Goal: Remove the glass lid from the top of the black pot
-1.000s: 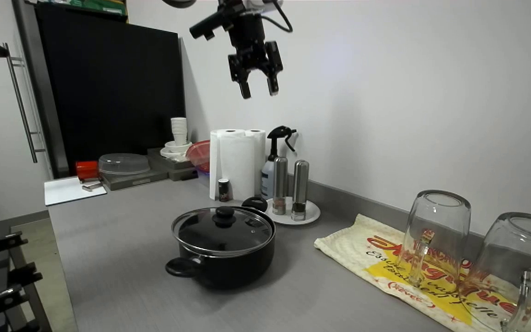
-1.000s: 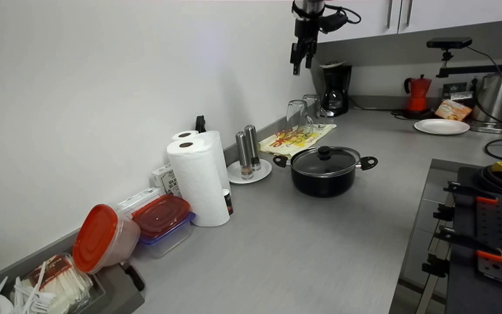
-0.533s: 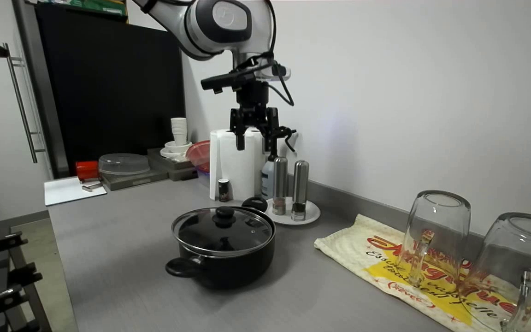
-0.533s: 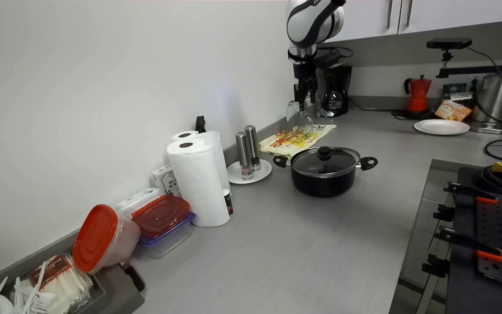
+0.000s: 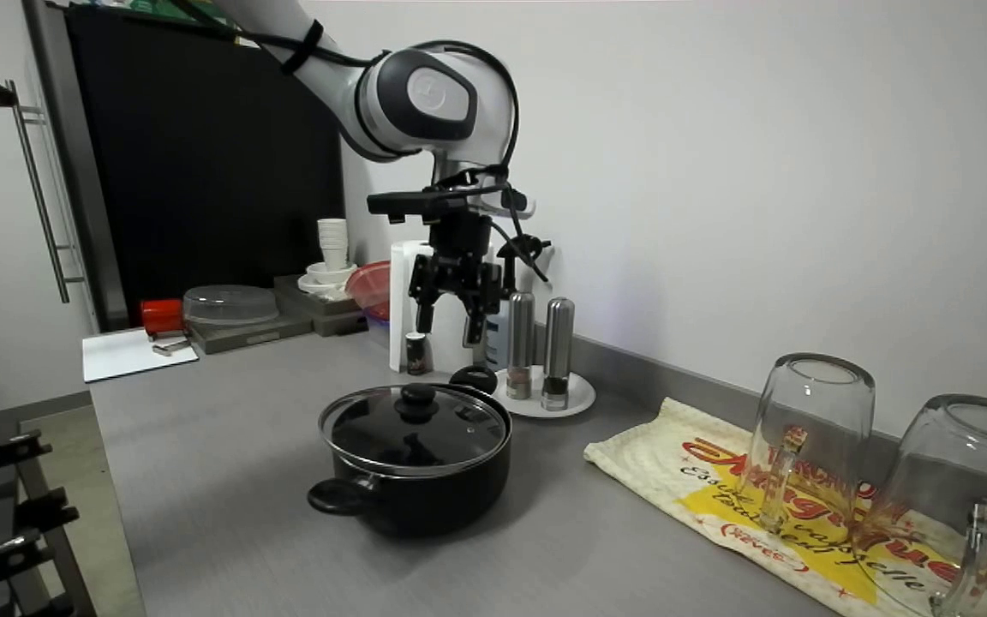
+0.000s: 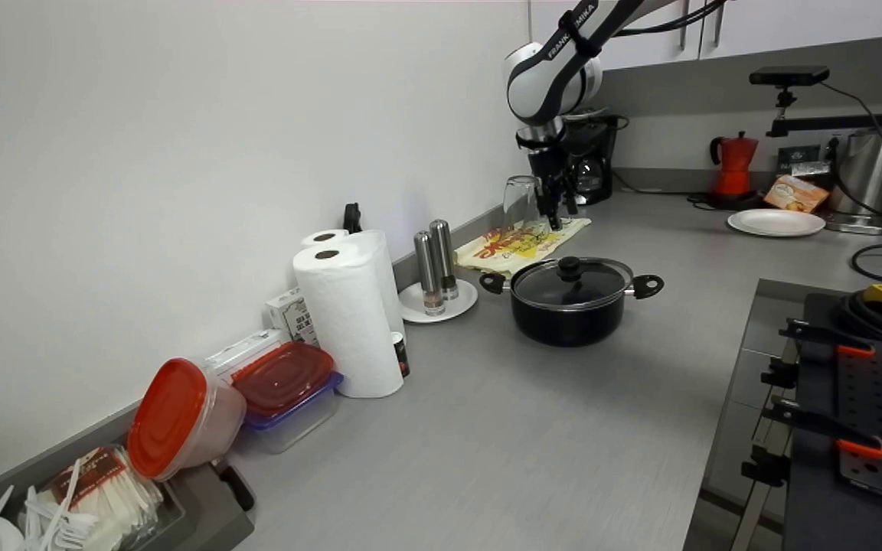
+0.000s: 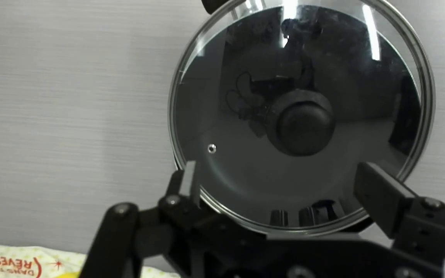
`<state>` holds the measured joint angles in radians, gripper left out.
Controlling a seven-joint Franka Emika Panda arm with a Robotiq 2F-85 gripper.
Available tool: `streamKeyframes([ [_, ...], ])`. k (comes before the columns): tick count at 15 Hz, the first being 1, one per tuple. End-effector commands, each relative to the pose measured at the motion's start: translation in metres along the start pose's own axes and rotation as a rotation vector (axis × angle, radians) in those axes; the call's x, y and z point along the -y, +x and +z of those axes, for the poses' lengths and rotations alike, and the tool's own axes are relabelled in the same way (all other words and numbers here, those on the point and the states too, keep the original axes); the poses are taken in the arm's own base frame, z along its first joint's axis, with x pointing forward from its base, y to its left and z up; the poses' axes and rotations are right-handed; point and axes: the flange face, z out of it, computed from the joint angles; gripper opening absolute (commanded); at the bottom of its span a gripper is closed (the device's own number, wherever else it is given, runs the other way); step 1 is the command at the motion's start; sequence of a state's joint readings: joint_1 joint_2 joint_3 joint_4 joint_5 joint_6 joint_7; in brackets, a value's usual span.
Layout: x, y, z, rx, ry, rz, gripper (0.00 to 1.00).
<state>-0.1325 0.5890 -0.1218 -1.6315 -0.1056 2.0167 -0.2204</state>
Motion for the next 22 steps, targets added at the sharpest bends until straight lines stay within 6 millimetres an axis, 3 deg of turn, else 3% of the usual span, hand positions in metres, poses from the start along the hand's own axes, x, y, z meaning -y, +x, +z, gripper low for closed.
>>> streamKeyframes([
  [1,0.004,0.010,0.023,0.076,-0.029,-0.012,1.00],
  [9,0.042,0.037,0.056,0.150,-0.064,-0.069,1.00],
  [16,0.029,0.039,0.082,0.217,-0.100,-0.076,1.00],
  [22,0.031,0.042,0.079,0.231,-0.092,-0.081,1.00],
])
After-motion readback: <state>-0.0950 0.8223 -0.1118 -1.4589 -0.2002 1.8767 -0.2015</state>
